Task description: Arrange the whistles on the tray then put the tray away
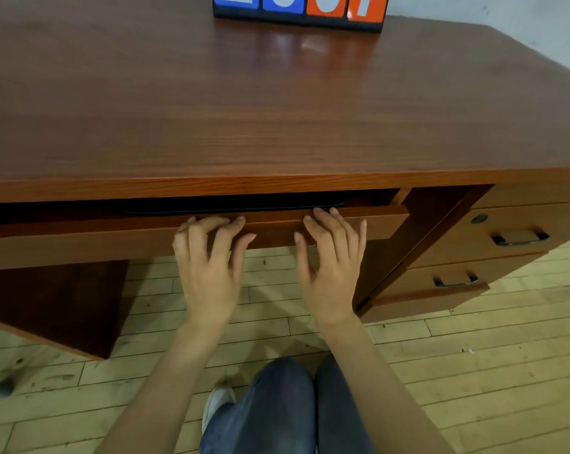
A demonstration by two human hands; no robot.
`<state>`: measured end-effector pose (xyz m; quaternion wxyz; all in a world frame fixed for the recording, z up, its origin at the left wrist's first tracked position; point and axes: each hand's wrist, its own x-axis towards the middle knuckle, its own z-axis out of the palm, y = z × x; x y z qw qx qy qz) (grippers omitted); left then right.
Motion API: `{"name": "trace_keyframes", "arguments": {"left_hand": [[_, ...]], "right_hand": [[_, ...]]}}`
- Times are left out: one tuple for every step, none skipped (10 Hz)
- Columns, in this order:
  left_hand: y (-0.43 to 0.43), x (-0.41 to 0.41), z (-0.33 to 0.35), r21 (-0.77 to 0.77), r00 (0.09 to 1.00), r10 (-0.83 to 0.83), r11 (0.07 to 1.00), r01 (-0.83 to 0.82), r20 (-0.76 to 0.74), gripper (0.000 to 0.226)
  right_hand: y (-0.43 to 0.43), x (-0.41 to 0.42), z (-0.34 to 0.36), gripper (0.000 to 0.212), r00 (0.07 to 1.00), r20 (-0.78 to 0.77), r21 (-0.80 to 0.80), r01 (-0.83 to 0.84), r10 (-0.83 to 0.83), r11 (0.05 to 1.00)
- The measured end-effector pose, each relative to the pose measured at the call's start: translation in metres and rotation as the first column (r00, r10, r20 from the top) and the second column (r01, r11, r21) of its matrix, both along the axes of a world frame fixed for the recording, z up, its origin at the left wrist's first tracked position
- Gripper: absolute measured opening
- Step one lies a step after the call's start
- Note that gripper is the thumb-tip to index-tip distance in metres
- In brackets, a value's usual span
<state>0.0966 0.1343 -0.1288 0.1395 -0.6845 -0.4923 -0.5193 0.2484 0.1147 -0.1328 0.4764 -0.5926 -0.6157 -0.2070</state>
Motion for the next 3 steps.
{"name": "trace_keyframes", "arguments": {"left_hand": [[-0.004, 0.003, 0.004, -0.018, 1.000, -0.002, 1.000, 0.002, 0.005, 0.025], [-0.007, 0.002, 0.010, -0.050, 0.999, -0.007, 0.999, 0.005, -0.032, 0.023], [-0.025, 0.010, 0.021, -0.118, 0.991, -0.109, 0.988, 0.100, -0.075, 0.024]], "right_hand": [[-0.005, 0.002, 0.004, 0.021, 0.999, -0.004, -0.049, -0.039, 0.039, 0.998], [-0.012, 0.008, 0.010, 0.028, 0.993, -0.015, -0.134, -0.119, 0.118, 0.984], [-0.028, 0.016, 0.022, 0.035, 0.987, -0.007, -0.196, -0.158, 0.160, 0.968]]}}
